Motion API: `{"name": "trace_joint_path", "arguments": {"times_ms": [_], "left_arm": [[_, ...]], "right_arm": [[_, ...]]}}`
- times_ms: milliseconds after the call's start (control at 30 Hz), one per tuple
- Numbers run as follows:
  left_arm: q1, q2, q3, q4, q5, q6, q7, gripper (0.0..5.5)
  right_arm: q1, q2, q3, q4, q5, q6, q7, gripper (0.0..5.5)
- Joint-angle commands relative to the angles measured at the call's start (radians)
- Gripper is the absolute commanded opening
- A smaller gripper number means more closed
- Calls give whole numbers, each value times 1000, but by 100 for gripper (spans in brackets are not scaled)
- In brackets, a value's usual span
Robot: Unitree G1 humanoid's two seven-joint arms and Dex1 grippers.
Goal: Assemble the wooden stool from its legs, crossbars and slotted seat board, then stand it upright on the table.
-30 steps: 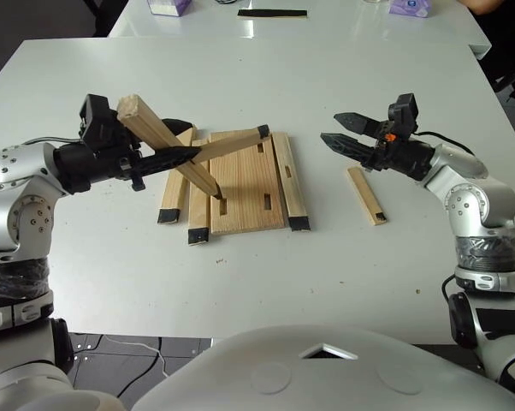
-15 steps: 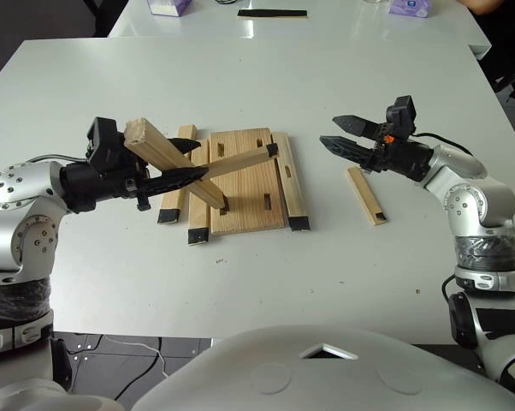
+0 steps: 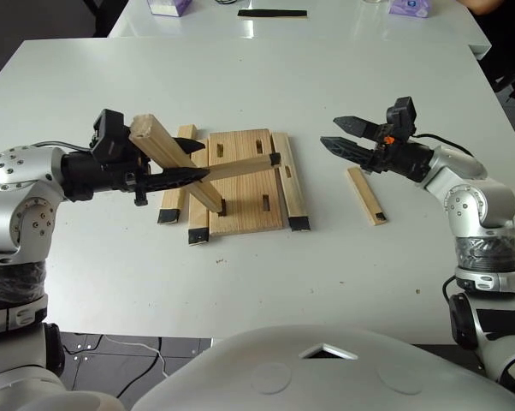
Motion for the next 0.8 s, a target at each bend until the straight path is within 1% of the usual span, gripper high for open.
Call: {"name": "trace_joint_path", "arguments": {"times_ms": [33,267,367,567,700,800], "left_arm": [[19,-18,-104,42,89,-27,-29,209],[-63,-30,-185,171,151,-103,-56,206],[-63,-34,-209,189,174,-139,-60,205],[67,-51,-199,131,173,-164,5,205],[175,-58,-246,87,212,-203,42,205],[198,-43,-276,88,237,-236,39,205]], "right_arm": [[0,2,9,9,-17,-6,1,352],[-11,12,27,30,-34,-16,11,352],[-13,21,31,32,-37,-20,7,352],[29,37,28,3,-38,-21,-11,352],[56,52,30,-23,-33,-12,-32,352],[63,54,35,-34,-31,-3,-38,352]]}}
